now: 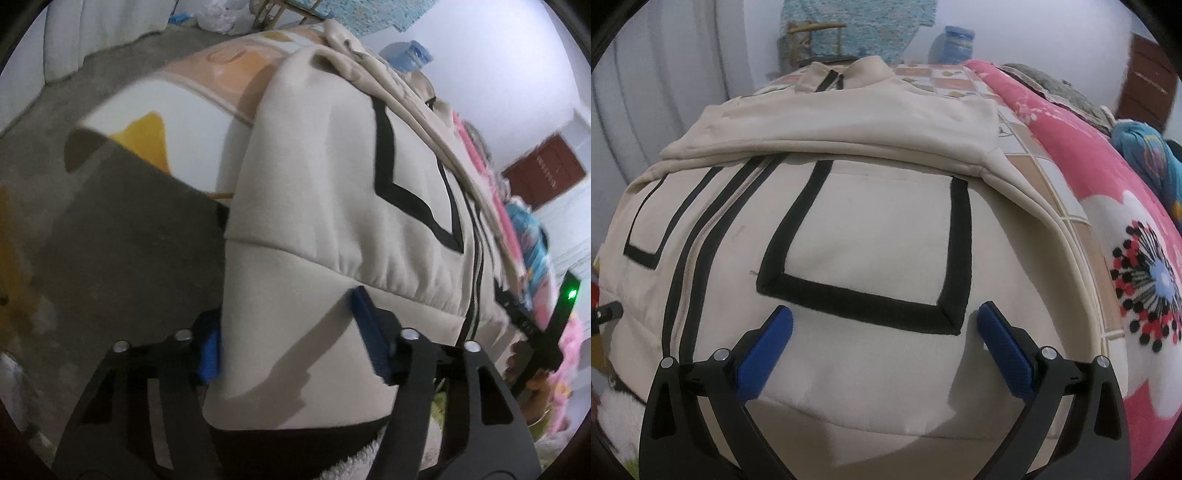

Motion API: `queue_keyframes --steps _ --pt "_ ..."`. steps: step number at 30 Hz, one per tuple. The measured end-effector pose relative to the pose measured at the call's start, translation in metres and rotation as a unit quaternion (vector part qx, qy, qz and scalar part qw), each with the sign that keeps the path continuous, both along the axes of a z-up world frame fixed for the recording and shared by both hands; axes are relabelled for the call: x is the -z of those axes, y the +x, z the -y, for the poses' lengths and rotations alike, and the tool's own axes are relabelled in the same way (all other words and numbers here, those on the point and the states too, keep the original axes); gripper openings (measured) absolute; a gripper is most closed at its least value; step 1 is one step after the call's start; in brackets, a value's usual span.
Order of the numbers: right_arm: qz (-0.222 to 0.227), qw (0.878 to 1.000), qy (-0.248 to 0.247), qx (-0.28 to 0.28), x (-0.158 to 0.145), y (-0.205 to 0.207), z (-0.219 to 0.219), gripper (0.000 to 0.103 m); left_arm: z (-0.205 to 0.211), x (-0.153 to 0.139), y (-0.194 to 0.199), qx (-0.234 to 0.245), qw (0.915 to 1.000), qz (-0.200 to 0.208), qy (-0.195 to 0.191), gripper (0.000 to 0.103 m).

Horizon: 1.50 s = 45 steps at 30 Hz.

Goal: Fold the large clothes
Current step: 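Grasp the jacket hem with both grippers and fold it toward the collar, then lift the held hem with both grippers, lay it over the collar, open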

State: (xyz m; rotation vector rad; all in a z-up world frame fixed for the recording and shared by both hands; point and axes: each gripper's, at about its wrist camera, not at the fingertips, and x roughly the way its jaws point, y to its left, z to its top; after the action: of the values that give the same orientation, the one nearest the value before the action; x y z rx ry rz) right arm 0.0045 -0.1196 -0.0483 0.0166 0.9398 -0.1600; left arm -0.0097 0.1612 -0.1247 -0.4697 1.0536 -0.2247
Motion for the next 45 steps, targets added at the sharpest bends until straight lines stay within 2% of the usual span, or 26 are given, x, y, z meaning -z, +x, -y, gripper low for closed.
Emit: queue_keyframes --steps 4,9,13,17,19,24,27,28,29,31,32,34,36,37,39,41,45 --pt "-0.001 0.999 0.04 -0.011 -0.009 -0.01 0.014 0.096 0.025 -0.02 -0.007 0.024 0.9951 0.015 0.095 0.044" --pt "-0.004 0.997 0.072 -0.013 -0.024 -0.044 0.034 0.096 0.048 -0.032 -0.013 0.041 0.9824 0.018 0.181 0.042" --pt "0.0 0.997 0.08 -0.012 -0.029 -0.077 0.043 0.096 0.051 -0.032 -0.014 0.049 0.9765 0.012 0.21 0.042" --pt "-0.007 0.998 0.064 0.004 -0.028 -0.1 0.046 0.093 0.045 -0.034 -0.014 0.053 0.9754 0.007 0.214 0.042" --pt "-0.012 0.997 0.078 0.013 -0.025 -0.108 0.053 0.091 0.043 -0.032 -0.014 0.054 0.9751 0.005 0.215 0.042" --pt "-0.043 0.988 0.143 0.036 0.0 -0.118 0.07 0.072 0.047 -0.029 -0.017 0.059 0.9738 0.002 0.219 0.043" --pt "-0.068 0.978 0.189 0.05 0.023 -0.12 0.076 0.053 0.047 -0.027 -0.02 0.061 0.9731 0.005 0.222 0.043" --pt "-0.073 0.976 0.2 0.052 0.029 -0.121 0.076 0.042 0.048 -0.027 -0.022 0.063 0.9723 0.007 0.225 0.042" --pt "-0.075 0.973 0.212 0.052 0.032 -0.122 0.077 0.029 0.048 -0.028 -0.024 0.066 0.9712 0.011 0.229 0.038" --pt "-0.071 0.971 0.224 0.045 0.03 -0.124 0.075 0.016 0.053 -0.033 -0.028 0.077 0.9676 0.02 0.24 0.025" --pt "-0.068 0.971 0.226 0.038 0.027 -0.124 0.073 0.007 0.055 -0.037 -0.032 0.085 0.9639 0.031 0.25 0.015" --pt "-0.056 0.973 0.224 0.023 0.015 -0.125 0.068 0.007 0.056 -0.049 -0.036 0.099 0.9657 0.046 0.236 0.007" --pt "-0.037 0.972 0.234 0.011 0.0 -0.123 0.066 0.006 0.051 -0.064 -0.036 0.101 0.9748 0.063 0.189 0.006" --pt "-0.028 0.97 0.241 0.008 -0.005 -0.121 0.067 0.006 0.044 -0.076 -0.034 0.098 0.982 0.074 0.144 0.005" --pt "-0.004 0.965 0.262 0.003 -0.02 -0.117 0.069 0.006 0.034 -0.09 -0.028 0.09 0.9892 0.087 0.076 0.005" --pt "0.025 0.958 0.286 -0.004 -0.036 -0.109 0.073 0.006 0.021 -0.103 -0.016 0.081 0.9916 0.1 0.006 0.005" --pt "0.08 0.942 0.325 -0.01 -0.061 -0.083 0.086 0.006 0.004 -0.114 0.016 0.056 0.9907 0.111 -0.055 0.005"
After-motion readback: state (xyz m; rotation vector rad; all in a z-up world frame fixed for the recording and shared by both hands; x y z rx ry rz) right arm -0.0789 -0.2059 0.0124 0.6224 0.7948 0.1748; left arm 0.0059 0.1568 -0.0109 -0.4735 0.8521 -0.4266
